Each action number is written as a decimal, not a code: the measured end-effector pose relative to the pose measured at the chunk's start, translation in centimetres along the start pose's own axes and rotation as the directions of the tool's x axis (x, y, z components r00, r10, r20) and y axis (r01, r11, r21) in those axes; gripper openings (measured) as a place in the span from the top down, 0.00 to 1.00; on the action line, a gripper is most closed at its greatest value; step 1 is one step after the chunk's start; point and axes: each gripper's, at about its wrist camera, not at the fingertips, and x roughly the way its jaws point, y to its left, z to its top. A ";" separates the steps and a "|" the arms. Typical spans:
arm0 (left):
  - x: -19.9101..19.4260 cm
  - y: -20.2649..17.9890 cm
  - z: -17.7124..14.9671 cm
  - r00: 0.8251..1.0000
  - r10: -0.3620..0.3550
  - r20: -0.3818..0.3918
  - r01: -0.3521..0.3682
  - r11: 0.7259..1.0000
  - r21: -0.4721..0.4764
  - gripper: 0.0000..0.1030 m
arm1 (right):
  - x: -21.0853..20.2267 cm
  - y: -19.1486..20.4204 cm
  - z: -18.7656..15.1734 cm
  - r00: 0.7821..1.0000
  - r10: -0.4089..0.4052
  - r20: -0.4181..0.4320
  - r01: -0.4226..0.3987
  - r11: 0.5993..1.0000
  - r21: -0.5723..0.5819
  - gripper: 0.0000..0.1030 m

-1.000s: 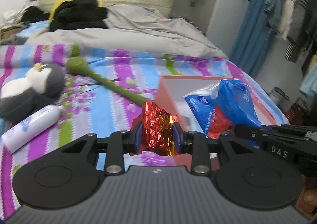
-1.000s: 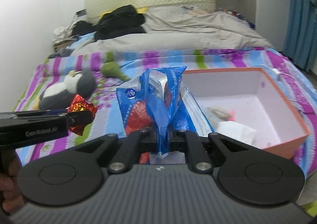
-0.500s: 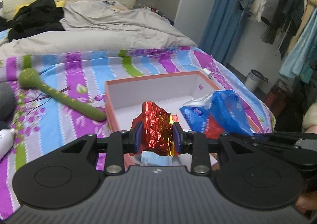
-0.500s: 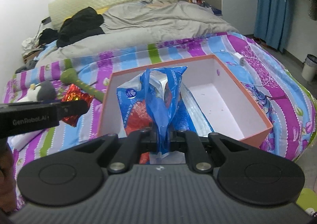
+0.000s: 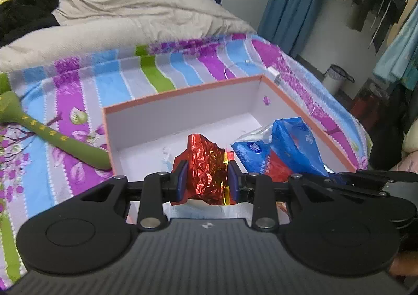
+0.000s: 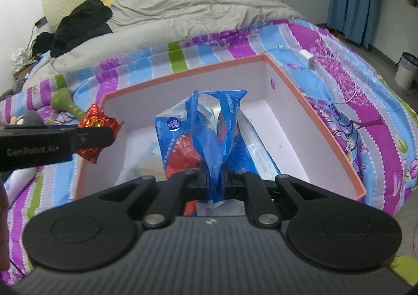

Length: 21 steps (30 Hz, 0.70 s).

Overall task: Organize soft objects
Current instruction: 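Open the right tool to drop the bag while the left tool releases the candy into the box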

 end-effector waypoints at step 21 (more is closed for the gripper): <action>1.0 0.3 1.2 1.000 0.017 0.013 -0.017 1.000 0.006 0.37 | 3.3 -1.7 1.2 0.999 0.000 -0.036 0.002 0.999 0.046 0.29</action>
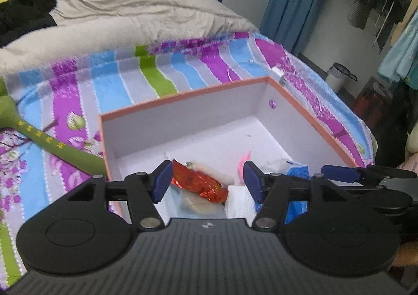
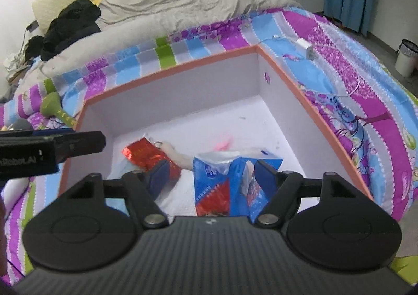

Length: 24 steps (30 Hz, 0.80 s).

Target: Organize soft objects

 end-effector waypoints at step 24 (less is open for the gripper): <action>-21.1 -2.7 -5.8 0.975 -0.056 0.216 0.047 0.998 0.046 0.35 | -17.5 4.5 -4.3 0.971 0.030 0.236 -0.027 0.999 -0.016 0.29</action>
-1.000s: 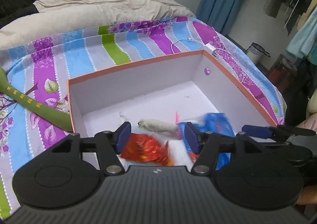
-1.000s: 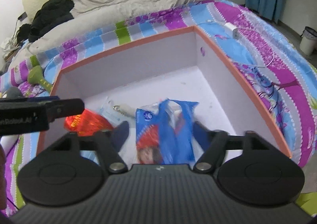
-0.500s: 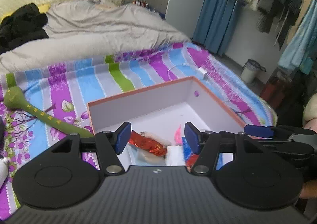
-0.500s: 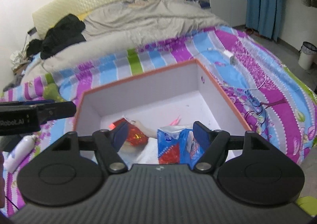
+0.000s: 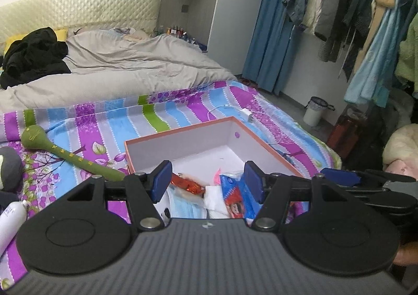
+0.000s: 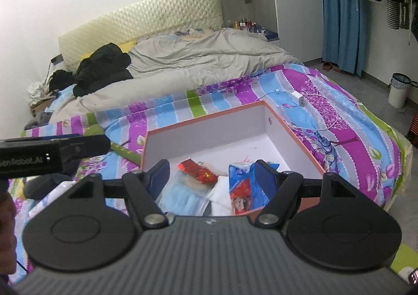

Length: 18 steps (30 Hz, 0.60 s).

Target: Organize soft objects

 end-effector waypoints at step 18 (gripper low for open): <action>-7.2 1.2 -3.6 0.999 0.019 0.029 -0.019 1.000 -0.002 0.24 | -5.0 4.2 -3.5 1.000 -0.001 0.021 0.002 1.000 -0.028 0.29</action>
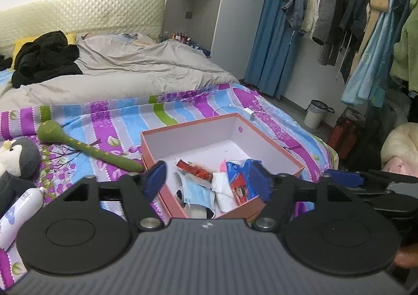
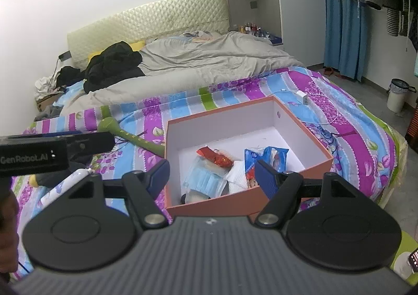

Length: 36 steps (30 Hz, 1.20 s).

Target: Organize soft objects

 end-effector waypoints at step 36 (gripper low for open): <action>-2.5 1.5 -6.0 0.994 0.107 -0.013 -0.108 0.992 -0.063 0.02 | -1.1 1.1 -5.2 1.000 0.015 0.028 -0.014 0.999 -0.040 0.29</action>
